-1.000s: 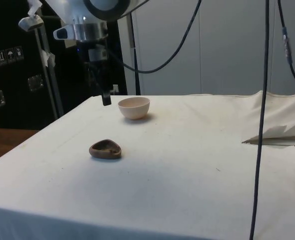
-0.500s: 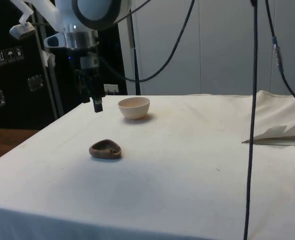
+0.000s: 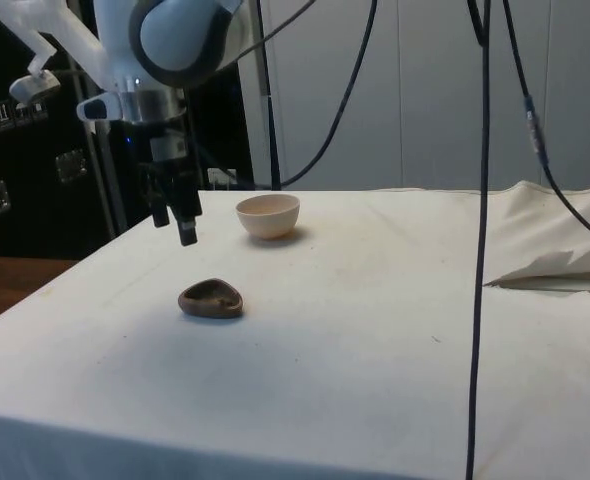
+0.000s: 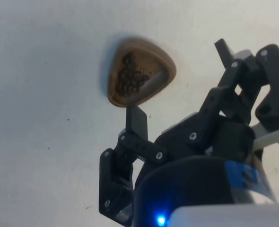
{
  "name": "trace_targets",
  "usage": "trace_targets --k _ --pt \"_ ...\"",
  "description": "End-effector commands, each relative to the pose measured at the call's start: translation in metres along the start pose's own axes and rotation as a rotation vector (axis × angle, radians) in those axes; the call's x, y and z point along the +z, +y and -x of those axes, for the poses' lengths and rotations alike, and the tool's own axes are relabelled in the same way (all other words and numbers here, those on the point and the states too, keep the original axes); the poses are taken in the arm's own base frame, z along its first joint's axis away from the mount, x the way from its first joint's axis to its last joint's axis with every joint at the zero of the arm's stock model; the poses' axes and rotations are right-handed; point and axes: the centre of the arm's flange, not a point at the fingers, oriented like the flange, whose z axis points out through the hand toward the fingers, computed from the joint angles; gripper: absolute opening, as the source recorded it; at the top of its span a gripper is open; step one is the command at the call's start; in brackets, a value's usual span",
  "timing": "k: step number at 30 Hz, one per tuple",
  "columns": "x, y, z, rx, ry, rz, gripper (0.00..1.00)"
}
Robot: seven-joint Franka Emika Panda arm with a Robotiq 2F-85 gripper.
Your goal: Pour the coffee beans from the cup into the bowl.
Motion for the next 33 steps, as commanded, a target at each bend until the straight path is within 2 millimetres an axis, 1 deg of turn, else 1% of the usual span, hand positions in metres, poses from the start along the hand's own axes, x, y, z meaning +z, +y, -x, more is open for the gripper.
trace_targets --k 1,5,6,7,12,15,16,17,24,26,33 --pt "0.004 -0.001 -0.002 -0.016 0.002 0.005 1.0" --pt "0.011 -0.003 -0.005 -0.044 0.003 0.003 1.0" --pt "0.008 -0.002 -0.003 -0.034 0.002 -0.004 1.0" --pt "0.015 -0.003 -0.007 -0.058 0.005 0.002 1.0" --pt "0.023 -0.005 -0.009 -0.094 0.006 -0.001 1.0" --pt "0.028 -0.005 -0.009 -0.116 0.005 -0.004 1.0" --pt "0.026 -0.005 -0.008 -0.106 0.003 -0.011 1.0" --pt "0.03 -0.005 -0.009 -0.129 0.005 -0.005 1.0" --pt "0.04 -0.006 -0.007 -0.187 -0.002 -0.013 1.0" --pt "0.039 -0.007 -0.006 -0.181 -0.005 -0.022 1.0" --pt "0.051 -0.004 -0.003 -0.243 -0.008 -0.025 1.0"
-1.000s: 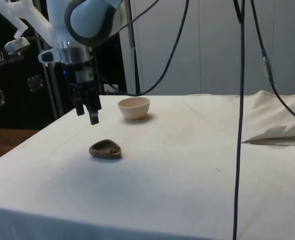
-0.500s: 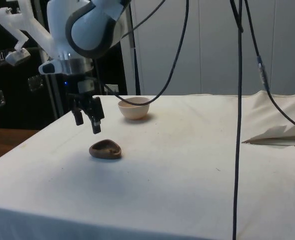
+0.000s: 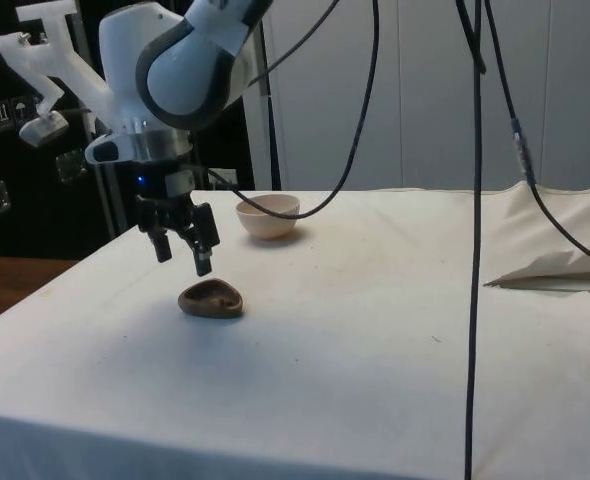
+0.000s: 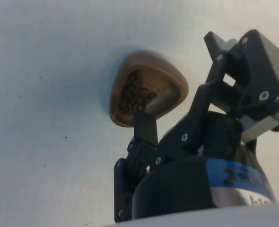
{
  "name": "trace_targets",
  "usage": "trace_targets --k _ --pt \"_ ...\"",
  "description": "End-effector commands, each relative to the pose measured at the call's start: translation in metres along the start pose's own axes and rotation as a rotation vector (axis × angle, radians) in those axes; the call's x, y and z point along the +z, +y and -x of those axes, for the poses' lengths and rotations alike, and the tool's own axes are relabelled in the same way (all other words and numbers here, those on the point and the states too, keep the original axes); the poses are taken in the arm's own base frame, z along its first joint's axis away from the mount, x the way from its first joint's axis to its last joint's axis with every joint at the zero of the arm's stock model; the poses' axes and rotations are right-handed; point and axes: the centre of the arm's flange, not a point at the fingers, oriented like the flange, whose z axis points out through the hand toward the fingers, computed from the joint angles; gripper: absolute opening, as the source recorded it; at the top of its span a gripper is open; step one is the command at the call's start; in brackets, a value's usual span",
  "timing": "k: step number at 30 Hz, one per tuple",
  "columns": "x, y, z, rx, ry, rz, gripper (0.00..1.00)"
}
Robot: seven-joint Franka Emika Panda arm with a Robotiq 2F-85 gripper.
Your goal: Pour the coffee beans from the cup into the bowl.
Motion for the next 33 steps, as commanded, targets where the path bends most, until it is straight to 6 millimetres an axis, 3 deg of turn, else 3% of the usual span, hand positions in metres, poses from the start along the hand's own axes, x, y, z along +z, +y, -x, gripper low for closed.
trace_targets --k 1,18,33 --pt "0.003 0.001 -0.001 -0.013 0.002 0.005 1.0" --pt "0.025 0.006 0.003 -0.078 0.004 0.01 1.0" --pt "0.026 0.006 0.002 -0.08 0.005 0.006 1.0"
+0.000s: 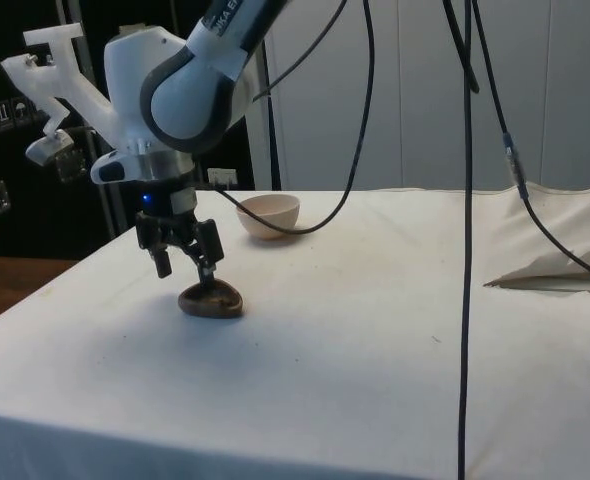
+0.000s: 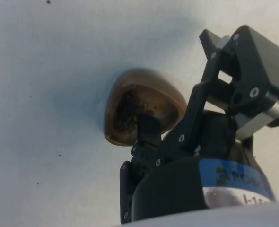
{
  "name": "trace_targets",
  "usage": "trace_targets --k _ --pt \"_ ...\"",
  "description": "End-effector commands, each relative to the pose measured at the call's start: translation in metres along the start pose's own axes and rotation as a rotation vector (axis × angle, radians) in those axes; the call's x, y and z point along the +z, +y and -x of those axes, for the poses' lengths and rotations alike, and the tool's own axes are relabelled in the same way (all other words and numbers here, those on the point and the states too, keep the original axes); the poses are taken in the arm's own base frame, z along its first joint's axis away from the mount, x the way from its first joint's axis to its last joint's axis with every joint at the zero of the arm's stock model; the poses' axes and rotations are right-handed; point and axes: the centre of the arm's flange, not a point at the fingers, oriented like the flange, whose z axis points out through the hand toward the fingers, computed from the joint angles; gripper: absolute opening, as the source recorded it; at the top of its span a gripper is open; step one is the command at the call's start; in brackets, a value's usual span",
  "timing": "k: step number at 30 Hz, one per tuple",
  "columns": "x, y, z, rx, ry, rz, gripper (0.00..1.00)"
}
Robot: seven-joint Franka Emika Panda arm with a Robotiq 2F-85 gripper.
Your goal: Pour the coffee beans from the cup into the bowl.
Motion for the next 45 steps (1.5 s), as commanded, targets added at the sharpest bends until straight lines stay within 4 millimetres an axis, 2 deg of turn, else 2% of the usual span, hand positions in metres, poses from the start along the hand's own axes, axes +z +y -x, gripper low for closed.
trace_targets --k 1,18,45 --pt "0.0004 0.0013 -0.0006 0.0 0.001 0.004 1.0" --pt "0.0086 0.0041 -0.0018 0.011 0.011 -0.002 1.0" --pt "0.0076 0.005 -0.0002 0.019 0.021 -0.057 1.0"
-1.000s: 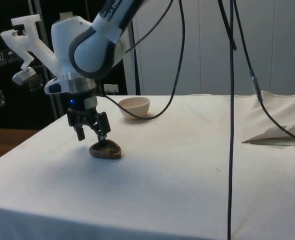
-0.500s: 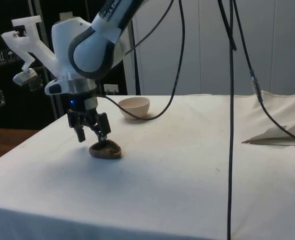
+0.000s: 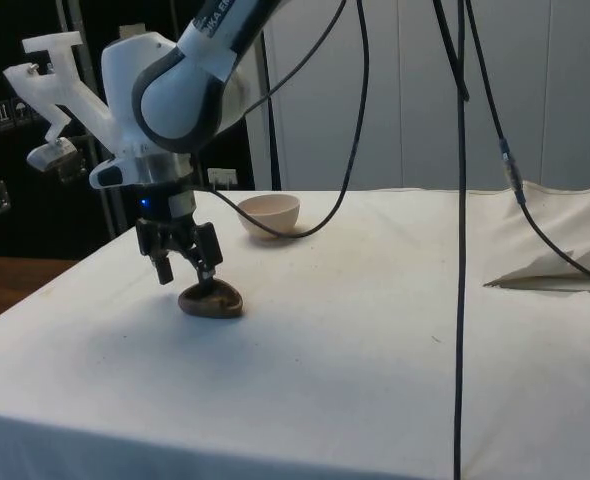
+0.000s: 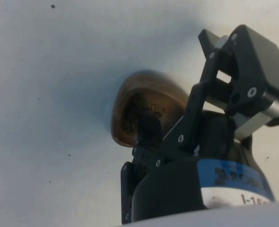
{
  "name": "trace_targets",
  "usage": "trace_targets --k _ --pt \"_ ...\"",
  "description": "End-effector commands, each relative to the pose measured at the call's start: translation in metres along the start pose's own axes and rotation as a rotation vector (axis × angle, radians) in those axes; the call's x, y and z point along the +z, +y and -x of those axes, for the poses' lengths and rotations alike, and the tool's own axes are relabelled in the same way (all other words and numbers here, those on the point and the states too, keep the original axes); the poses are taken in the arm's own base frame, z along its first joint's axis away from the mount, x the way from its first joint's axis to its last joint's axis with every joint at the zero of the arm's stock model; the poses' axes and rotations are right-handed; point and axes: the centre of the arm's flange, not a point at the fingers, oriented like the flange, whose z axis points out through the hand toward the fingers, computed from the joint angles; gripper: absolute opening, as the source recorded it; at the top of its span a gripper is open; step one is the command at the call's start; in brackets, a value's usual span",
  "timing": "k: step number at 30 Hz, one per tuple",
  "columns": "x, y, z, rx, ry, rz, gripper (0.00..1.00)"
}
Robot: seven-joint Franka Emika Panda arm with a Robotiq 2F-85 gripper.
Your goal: Pour the coffee beans from the cup into the bowl.
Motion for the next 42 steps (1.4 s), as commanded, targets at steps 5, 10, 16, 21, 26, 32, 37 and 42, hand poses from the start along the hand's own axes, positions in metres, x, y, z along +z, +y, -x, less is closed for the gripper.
trace_targets --k 5,10,16,21,26,32,37,42 --pt "0.0002 0.0034 0.0017 -0.001 -0.001 -0.008 1.0" --pt "-0.0002 0.0042 0.0026 0.004 -0.003 -0.005 1.0" --pt "0.0007 0.0062 0.004 0.005 -0.005 -0.012 0.9" --pt "0.0011 0.0062 0.004 0.005 -0.006 -0.014 0.61" --pt "0.0006 0.0064 0.0039 0.005 -0.007 -0.016 0.28" --pt "0.0007 0.0066 0.0039 0.005 -0.008 -0.017 0.0" --pt "0.0002 0.0059 0.0041 0.007 -0.008 -0.016 0.0" --pt "-0.0002 0.0058 0.0041 0.008 -0.008 -0.015 0.0"
